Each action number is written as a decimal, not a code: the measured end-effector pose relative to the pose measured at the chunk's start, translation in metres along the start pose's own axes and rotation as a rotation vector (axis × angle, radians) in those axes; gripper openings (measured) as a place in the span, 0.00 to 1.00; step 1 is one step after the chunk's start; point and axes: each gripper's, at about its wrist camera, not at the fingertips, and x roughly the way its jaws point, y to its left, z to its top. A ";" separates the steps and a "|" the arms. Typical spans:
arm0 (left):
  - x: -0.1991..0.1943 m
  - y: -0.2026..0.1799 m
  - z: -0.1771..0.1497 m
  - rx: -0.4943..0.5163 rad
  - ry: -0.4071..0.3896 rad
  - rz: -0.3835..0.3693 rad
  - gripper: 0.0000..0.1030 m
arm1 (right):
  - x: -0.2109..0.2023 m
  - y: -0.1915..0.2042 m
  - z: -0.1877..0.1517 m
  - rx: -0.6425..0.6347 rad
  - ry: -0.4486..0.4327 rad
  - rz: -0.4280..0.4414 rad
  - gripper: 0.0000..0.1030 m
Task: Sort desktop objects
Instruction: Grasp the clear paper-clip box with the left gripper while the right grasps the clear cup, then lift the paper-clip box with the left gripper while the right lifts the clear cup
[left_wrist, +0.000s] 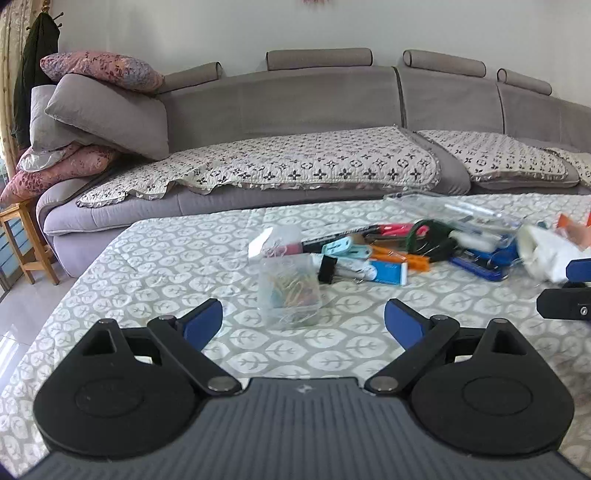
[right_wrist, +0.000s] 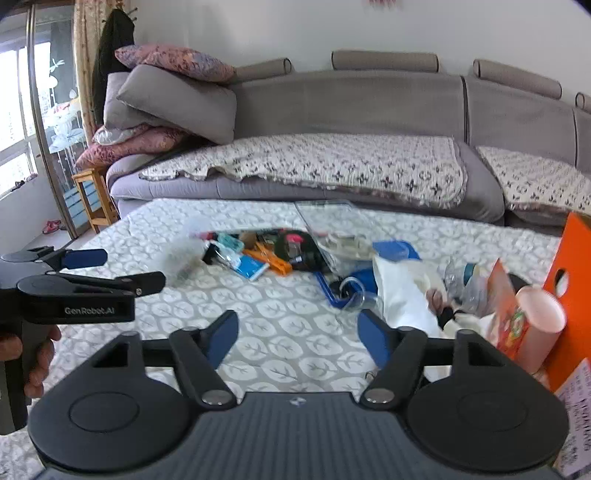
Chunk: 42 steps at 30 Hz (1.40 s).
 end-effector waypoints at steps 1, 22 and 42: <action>0.002 0.001 -0.001 0.000 0.003 0.002 0.93 | 0.003 -0.002 -0.001 0.004 0.008 -0.002 0.64; 0.055 0.031 0.007 -0.070 0.105 0.029 0.90 | 0.055 -0.013 0.003 -0.031 0.046 -0.073 0.56; 0.023 0.037 -0.003 -0.089 0.103 -0.046 0.49 | 0.031 -0.015 0.001 -0.020 0.005 -0.049 0.35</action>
